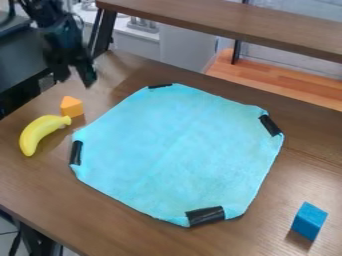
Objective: Put the orange object on bottom left edge of the cloth
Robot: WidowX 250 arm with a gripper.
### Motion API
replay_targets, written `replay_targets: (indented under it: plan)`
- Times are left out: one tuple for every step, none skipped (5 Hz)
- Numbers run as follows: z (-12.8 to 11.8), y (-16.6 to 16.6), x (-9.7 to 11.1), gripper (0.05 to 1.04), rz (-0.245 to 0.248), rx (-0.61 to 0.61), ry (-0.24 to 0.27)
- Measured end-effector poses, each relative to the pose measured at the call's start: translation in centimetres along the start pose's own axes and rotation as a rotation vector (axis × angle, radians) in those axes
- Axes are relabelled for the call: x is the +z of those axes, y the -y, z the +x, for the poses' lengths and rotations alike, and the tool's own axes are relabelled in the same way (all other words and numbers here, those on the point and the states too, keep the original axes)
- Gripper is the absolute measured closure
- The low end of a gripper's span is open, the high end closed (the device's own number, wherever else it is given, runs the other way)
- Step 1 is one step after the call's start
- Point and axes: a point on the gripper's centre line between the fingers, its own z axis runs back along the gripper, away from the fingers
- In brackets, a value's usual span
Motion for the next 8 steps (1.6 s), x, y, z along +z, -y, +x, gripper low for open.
replay_targets:
  plan:
    - [-0.3, -0.4, -1.2, 0.084, -0.004, -0.031, -0.051]
    - [-0.9, -1.0, -2.4, 0.084, 0.006, -0.115, -0.132]
    - [-0.6, -0.9, -2.9, 0.084, 0.025, -0.214, -0.209]
    - [-0.6, -0.6, -2.7, 0.084, 0.045, -0.25, -0.254]
    - [-1.1, -0.7, -3.6, 0.084, 0.046, -0.248, -0.281]
    - [-1.3, -0.9, -4.2, 0.084, 0.075, -0.248, -0.281]
    - [-1.6, -1.1, -5.2, 0.084, 0.084, -0.246, -0.294]
    - [-1.7, -1.2, -5.5, 0.119, 0.099, -0.237, -0.302]
